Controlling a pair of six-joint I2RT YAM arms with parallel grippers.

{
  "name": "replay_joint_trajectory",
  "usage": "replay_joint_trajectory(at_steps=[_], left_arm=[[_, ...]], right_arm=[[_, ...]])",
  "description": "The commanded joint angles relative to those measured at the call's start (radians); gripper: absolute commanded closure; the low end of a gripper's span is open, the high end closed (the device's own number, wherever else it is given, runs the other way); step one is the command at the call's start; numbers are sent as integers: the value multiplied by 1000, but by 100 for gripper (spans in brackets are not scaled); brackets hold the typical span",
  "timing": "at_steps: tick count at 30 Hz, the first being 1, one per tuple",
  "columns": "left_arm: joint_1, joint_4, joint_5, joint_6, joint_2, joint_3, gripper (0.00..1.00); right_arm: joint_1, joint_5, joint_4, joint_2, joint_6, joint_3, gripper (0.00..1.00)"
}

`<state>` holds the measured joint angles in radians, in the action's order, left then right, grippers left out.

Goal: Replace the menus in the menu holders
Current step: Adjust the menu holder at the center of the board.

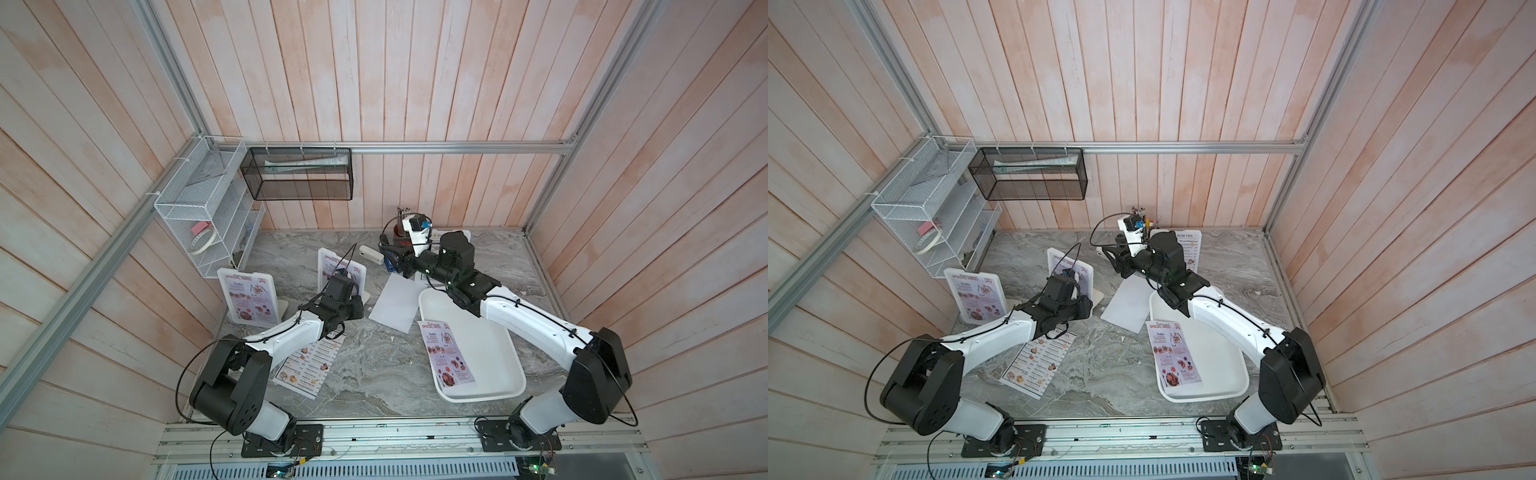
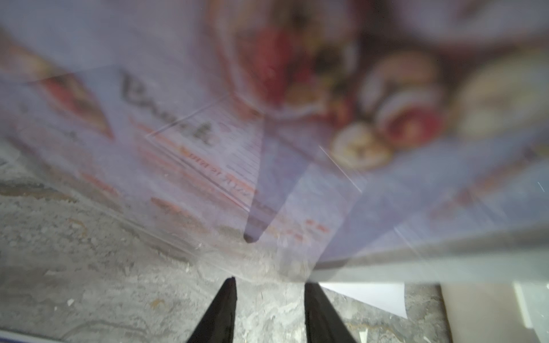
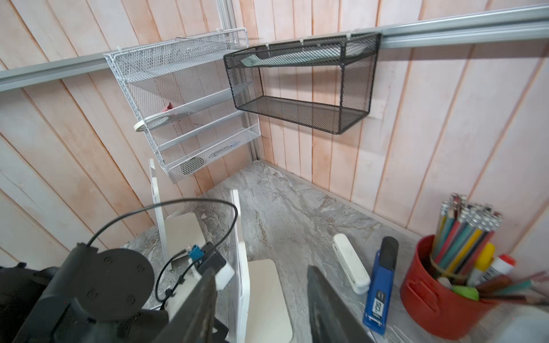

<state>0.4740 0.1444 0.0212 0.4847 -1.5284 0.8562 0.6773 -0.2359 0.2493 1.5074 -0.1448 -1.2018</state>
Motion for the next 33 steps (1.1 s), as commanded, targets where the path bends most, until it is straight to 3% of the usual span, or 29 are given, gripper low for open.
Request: replay_joint_trajectory(at_steps=[1,13,19,24,33], left_arm=[[-16,-59,25,-42,-51,54,60],[-52,-125,46,-103,-216,187,56],[-54,-114,53,-127,-145,148,52],[-67,-17,146,-120,-92,128,53],[-169,-62,151,-148,-123,128,56]], right_arm=[[-16,58,-51,-54,2,63,49],[-24,69,-53,-99,-24,129,49],[-24,60,-52,-89,-35,138,49],[-24,54,-44,-82,-41,145,49],[-23,46,-50,-77,-50,142,49]])
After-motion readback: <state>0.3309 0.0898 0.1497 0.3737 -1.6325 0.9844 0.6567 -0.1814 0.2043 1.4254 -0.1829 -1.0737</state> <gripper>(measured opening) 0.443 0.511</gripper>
